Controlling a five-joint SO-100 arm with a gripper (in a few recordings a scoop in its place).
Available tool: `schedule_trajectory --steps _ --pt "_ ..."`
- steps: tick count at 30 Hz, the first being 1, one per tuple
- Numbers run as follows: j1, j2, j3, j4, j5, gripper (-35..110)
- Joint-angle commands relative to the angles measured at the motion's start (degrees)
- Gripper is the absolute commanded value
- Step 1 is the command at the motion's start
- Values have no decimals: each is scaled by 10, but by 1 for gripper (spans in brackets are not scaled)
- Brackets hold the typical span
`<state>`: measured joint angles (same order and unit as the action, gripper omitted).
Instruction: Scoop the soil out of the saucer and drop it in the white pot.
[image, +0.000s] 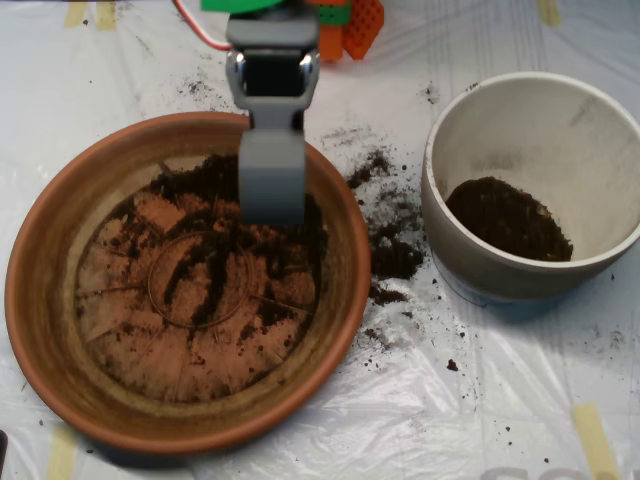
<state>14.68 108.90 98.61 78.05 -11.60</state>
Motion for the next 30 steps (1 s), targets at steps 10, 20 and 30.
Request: schedule_trajectory --steps 10,20,30 --pt "83 -142 78 -109 -64 50" --pt "125 -300 -36 -60 -76 53" --pt "122 -329 -60 -21 -95 53"
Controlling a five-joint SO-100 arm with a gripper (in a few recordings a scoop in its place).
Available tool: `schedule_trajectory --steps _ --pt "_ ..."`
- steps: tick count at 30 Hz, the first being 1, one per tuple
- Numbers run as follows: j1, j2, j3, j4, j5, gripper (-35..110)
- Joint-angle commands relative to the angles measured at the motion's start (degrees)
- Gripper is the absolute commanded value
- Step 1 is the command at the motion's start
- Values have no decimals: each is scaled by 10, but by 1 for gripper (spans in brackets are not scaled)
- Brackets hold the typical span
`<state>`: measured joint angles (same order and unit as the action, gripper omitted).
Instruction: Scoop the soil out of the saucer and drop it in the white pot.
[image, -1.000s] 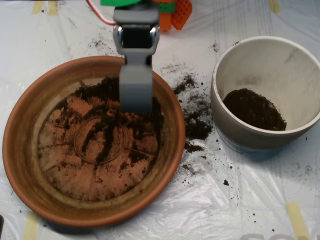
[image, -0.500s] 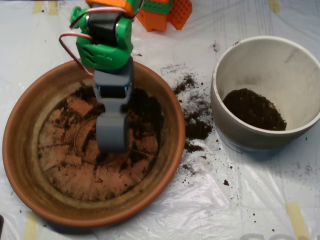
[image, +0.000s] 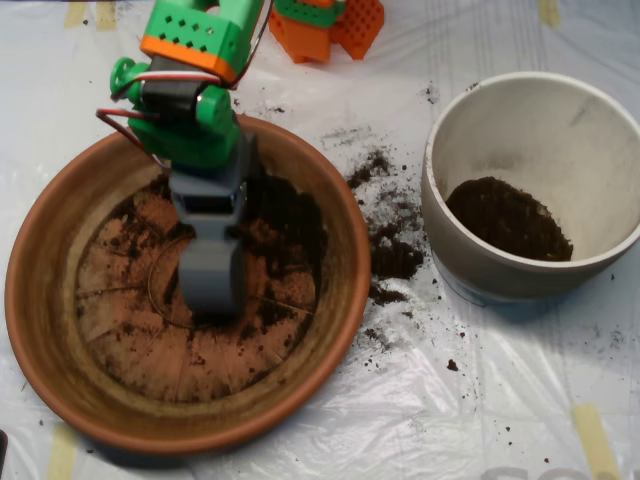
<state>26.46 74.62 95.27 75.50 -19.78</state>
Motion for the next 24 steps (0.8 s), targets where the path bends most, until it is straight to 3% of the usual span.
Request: schedule_trajectory --steps 1,8,17,22,24 --pt "4 7 -22 1 -13 53" --pt "31 32 18 -51 1 52" --pt "22 -8 -13 -26 6 52" --pt "16 -19 -21 -11 -11 41" --pt "18 -21 -21 -11 -13 31"
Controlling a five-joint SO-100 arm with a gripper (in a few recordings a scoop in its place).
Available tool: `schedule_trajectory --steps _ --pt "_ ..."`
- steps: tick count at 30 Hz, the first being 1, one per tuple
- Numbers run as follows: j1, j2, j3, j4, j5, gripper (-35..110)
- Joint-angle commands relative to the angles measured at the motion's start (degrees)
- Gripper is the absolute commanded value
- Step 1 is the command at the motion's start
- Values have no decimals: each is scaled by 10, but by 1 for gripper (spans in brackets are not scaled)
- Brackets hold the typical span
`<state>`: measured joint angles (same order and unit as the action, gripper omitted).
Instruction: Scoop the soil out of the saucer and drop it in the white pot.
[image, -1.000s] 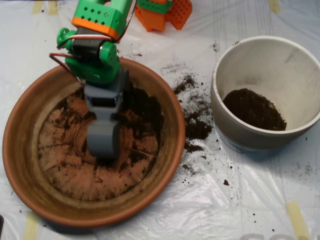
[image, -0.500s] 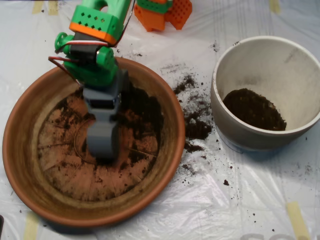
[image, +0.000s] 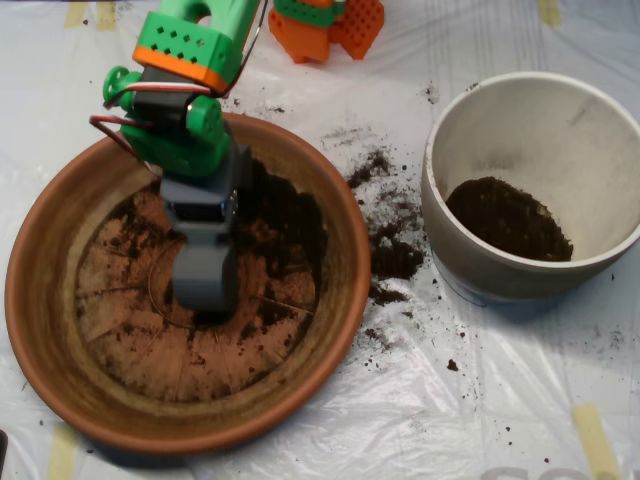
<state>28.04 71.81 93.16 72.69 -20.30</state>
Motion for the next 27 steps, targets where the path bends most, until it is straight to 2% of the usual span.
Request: schedule_trajectory --steps 1,15,22,27 --pt "5 7 0 18 -10 27" --pt "20 127 127 -47 -27 15" --pt "-29 182 200 -62 -22 12" --pt "-77 150 171 -30 -8 0"
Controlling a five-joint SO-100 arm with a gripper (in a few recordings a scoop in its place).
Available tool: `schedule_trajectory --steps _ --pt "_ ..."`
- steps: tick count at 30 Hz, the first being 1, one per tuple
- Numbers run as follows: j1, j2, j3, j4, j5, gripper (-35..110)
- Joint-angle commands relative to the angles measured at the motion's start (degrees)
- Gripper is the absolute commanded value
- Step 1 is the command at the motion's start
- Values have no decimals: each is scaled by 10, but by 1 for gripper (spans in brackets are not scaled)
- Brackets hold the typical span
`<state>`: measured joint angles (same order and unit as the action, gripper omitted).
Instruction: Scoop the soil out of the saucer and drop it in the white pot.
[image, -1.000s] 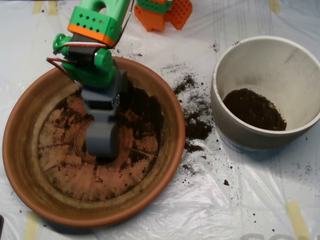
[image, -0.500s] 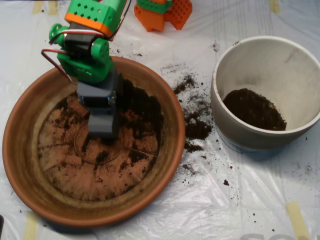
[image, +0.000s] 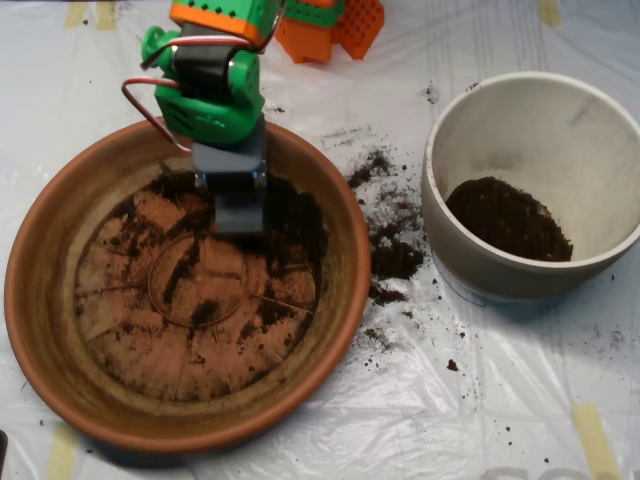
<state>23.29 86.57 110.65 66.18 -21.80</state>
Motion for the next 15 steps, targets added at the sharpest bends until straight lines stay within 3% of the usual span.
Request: schedule_trajectory --steps 1,15 --pt "-39 -8 -19 44 10 0" --pt "-69 28 -216 163 90 -1"
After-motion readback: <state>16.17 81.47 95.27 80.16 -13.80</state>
